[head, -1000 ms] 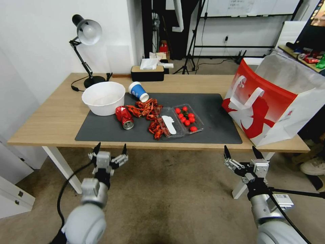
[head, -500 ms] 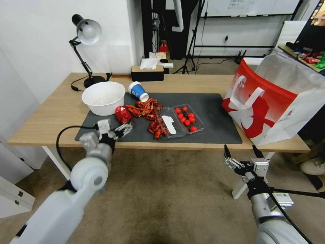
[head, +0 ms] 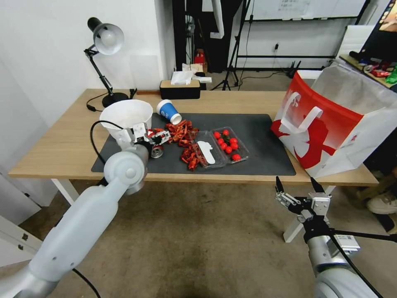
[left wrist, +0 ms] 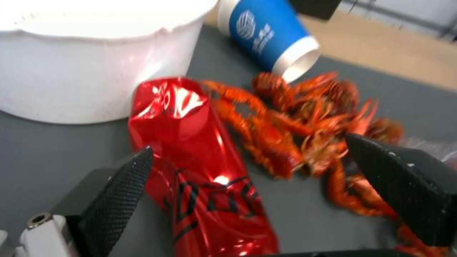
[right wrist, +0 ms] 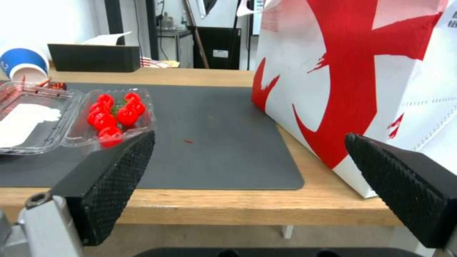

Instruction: Pick up the trash from the table and place it into the takeout bag.

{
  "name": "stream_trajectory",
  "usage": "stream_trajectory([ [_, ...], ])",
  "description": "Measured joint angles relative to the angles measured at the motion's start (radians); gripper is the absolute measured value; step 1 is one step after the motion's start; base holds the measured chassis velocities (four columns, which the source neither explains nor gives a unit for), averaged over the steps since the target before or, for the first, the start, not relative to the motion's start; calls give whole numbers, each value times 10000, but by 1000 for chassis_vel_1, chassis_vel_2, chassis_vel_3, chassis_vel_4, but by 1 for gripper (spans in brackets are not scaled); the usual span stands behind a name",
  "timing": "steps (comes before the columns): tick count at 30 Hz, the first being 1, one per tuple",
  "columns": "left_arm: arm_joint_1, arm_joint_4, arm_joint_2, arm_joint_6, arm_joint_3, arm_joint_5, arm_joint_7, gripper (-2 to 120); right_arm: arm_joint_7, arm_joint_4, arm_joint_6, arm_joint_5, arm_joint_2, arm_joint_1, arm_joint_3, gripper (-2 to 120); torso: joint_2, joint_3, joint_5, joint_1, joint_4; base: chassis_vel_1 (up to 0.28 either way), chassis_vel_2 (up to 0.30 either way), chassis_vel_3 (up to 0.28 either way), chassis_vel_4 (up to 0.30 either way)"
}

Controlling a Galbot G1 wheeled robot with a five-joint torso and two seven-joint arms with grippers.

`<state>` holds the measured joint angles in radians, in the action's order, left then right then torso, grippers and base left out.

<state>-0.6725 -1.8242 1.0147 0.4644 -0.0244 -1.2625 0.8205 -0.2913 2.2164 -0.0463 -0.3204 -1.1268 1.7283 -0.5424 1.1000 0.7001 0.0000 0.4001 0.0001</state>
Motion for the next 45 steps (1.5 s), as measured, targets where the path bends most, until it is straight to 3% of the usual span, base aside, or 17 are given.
stream_trajectory([
  [11, 798, 981, 139, 618, 600, -244, 693, 100, -14, -105, 33, 0, -45, -46, -3, 100, 0, -1, 0, 0, -2, 0, 0, 0, 0],
  [20, 768, 1103, 99, 732, 700, -466, 934, 99, -19, -107, 33, 0, -34, -11, -27, 100, 0, -1, 0, 0, 0, 0, 0, 0, 0],
  [31, 1005, 1168, 77, 787, 1034, -897, 1435, 62, -28, -51, 33, -1, -13, 54, -14, 100, 0, -2, 2, 0, 0, 0, 0, 0, 0],
  [33, 1012, 1174, 77, 785, 1041, -905, 1441, 60, -28, -49, 33, -1, -12, 56, -13, 100, 0, -2, 2, -2, 0, 0, 0, 0, 0],
  [37, 1049, 1184, 78, 720, 1088, -1020, 1538, 42, -28, -47, 28, -5, -19, 88, -6, 100, 1, -3, 1, -2, -4, 0, 0, 0, 0],
  [45, 733, 603, -73, 675, 881, -953, 1628, 35, -27, -47, 26, -11, -32, 103, 1, 100, 0, 0, -4, -2, 0, 0, 0, 0, 0],
])
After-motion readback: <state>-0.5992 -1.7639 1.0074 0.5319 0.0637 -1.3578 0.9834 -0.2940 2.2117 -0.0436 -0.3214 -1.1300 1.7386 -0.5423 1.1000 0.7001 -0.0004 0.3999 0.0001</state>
